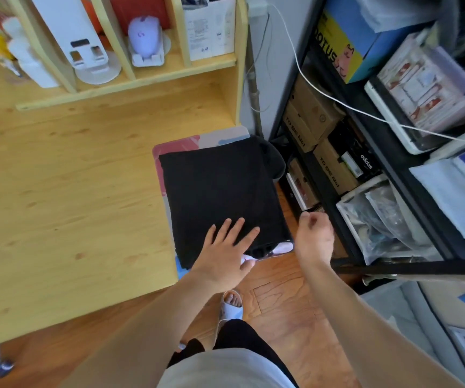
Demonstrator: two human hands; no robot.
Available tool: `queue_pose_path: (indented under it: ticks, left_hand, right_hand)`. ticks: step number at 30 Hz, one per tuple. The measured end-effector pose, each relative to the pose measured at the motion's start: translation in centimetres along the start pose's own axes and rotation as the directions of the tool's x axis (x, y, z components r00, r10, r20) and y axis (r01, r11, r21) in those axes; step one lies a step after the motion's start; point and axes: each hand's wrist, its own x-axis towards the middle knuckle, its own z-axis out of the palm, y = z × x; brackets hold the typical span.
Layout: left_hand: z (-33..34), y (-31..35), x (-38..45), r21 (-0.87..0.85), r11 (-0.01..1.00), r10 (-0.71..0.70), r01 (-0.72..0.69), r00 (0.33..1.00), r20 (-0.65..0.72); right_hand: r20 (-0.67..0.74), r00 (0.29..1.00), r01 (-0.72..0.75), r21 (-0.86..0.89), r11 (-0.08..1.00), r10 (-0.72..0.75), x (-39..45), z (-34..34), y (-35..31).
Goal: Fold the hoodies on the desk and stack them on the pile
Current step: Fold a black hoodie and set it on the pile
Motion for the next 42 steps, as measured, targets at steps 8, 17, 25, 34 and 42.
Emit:
queue_pose_path:
  ticks: [8, 17, 25, 34, 42]
  left_hand:
    - [-0.7, -4.1, -3.5, -0.674, 0.479, -0.730, 0.563, 0.681, 0.050]
    - [-1.7, -6.1, 3.1, -0.028, 0.934, -0.347, 0.357, 0.879, -0.327]
    - [1.8, -6.4, 5.3, -0.047, 0.889, -0.453, 0.455, 0.862, -0.226]
    - [-0.9, -9.0, -1.7, -0.074, 0.978, -0.187, 0.194, 0.978, 0.095]
    - [1.2, -16.8, -26.0, -0.395, 0.813, -0.417, 0.427, 0.902, 0.116]
  right_hand:
    - [0.278, 0.960, 0.121, -0.288, 0.950, -0.038, -0.6, 2.3, -2.1]
    - [0.309, 0.662, 0.725, -0.494, 0.480, -0.682, 1.7, 9.9, -8.6]
    - [0.469, 0.762, 0.648, -0.553, 0.524, -0.446, 10.5, 13.7, -4.9]
    - [0.472, 0.788, 0.603, -0.720, 0.344, -0.395, 3.5, 12.9, -10.0]
    - [0.746, 0.523, 0.849, -0.416, 0.326, -0.411, -20.3, 18.9, -10.1]
